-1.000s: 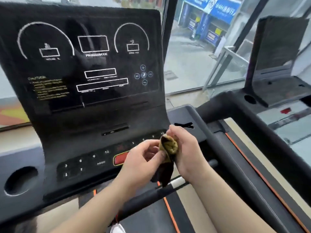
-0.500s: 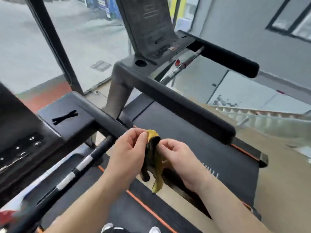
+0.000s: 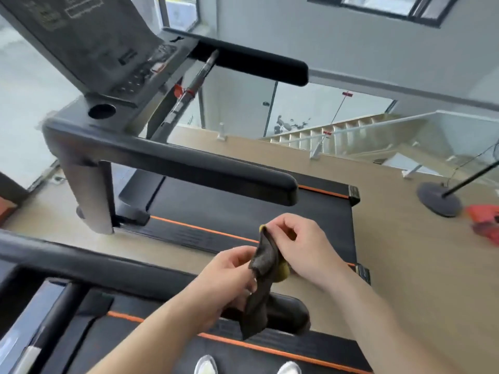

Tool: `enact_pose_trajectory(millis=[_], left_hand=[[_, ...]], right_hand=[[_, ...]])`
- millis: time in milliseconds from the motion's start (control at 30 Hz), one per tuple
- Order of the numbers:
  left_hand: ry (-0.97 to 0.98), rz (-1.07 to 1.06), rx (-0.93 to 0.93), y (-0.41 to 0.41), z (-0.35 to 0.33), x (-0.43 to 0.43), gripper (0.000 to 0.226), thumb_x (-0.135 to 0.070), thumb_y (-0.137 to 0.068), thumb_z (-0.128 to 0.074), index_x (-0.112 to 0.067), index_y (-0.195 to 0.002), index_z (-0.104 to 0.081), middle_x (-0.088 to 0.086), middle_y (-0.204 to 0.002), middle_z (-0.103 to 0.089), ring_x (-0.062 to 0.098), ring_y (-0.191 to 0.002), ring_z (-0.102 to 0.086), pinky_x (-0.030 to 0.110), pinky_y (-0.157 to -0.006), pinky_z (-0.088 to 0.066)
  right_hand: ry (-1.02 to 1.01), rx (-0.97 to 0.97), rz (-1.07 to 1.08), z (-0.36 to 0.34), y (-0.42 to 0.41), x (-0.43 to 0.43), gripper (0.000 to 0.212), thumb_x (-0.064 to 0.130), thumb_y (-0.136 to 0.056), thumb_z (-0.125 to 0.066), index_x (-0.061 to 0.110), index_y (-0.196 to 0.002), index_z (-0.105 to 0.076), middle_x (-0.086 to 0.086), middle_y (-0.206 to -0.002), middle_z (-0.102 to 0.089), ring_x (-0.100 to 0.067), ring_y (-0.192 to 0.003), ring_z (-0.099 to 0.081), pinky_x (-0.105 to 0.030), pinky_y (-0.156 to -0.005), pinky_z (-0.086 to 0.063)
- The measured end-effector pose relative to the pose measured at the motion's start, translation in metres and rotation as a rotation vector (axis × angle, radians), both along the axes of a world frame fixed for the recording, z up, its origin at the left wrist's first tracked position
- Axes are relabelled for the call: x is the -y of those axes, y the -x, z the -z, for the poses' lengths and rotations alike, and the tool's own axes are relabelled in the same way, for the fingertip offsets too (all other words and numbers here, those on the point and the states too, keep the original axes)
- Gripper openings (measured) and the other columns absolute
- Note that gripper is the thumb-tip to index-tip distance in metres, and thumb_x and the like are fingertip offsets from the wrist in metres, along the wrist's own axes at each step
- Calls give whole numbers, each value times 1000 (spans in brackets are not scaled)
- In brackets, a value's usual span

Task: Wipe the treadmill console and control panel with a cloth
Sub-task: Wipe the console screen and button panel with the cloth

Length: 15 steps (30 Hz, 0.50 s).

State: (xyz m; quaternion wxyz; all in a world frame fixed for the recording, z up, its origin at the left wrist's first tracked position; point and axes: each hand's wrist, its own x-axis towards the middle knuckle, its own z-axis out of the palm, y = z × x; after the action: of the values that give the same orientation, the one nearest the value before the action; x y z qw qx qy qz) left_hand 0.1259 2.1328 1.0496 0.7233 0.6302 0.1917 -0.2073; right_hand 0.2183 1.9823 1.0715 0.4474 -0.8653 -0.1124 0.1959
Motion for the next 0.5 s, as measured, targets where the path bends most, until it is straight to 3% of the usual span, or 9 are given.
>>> enact_pose_trajectory(millis=[67,133,200,233,300,400,500], left_hand=[[-57,15,83,-17,1,13,16,-24,-96,-65,-20,-109,-74,7,-93,-74,11,-65,-60,26,-51,-46],[-93,-4,151,-33,3,25,28,-40,-90,-67,-27,-115,-72,-3,-104,-78,10,-86,-72,33,-68,-57],[-33,-56,144,-52,6,42,36,-47,-92,-61,-28,-121,-69,3,-112,-77,22,-106,-73,45,-91,-57],[16,-86,120,-62,10,52,38,-49,-94,-59,-25,-120,-69,10,-113,-76,29,-109,-72,50,-96,-56],[13,-118,92,-86,17,74,35,-46,-97,-58,-17,-111,-72,19,-109,-75,31,-103,-72,46,-93,-57],[-170,-158,96,-126,26,114,19,-16,-102,-56,-12,-94,-73,16,-90,-76,19,-82,-69,27,-72,-53],[-236,-223,73,-173,22,160,20,-23,-102,-58,-18,-92,-74,6,-85,-78,14,-77,-69,25,-67,-50]], right_hand=[[13,-22,12,3,-16,15,18,38,-101,-61,32,-91,-74,18,-89,-74,1,-87,-66,-21,-79,-51],[-5,-48,17,5,-33,30,19,39,-102,-60,32,-92,-74,18,-89,-74,-1,-87,-66,-22,-77,-50],[-54,-79,23,9,-55,46,21,40,-101,-61,29,-91,-75,15,-87,-75,-2,-84,-66,-19,-73,-48],[-72,-107,13,11,-68,55,23,43,-100,-61,28,-90,-75,13,-84,-74,-3,-81,-66,-20,-72,-49],[-86,-169,-17,16,-98,77,28,45,-100,-62,25,-86,-75,10,-75,-70,-7,-75,-63,-22,-68,-49],[-46,-157,-53,27,-149,119,25,45,-100,-62,27,-88,-74,12,-79,-69,-9,-78,-62,-20,-66,-46],[-22,-166,-140,31,-199,167,14,42,-100,-63,34,-99,-74,14,-92,-72,-4,-88,-66,-15,-72,-46]])
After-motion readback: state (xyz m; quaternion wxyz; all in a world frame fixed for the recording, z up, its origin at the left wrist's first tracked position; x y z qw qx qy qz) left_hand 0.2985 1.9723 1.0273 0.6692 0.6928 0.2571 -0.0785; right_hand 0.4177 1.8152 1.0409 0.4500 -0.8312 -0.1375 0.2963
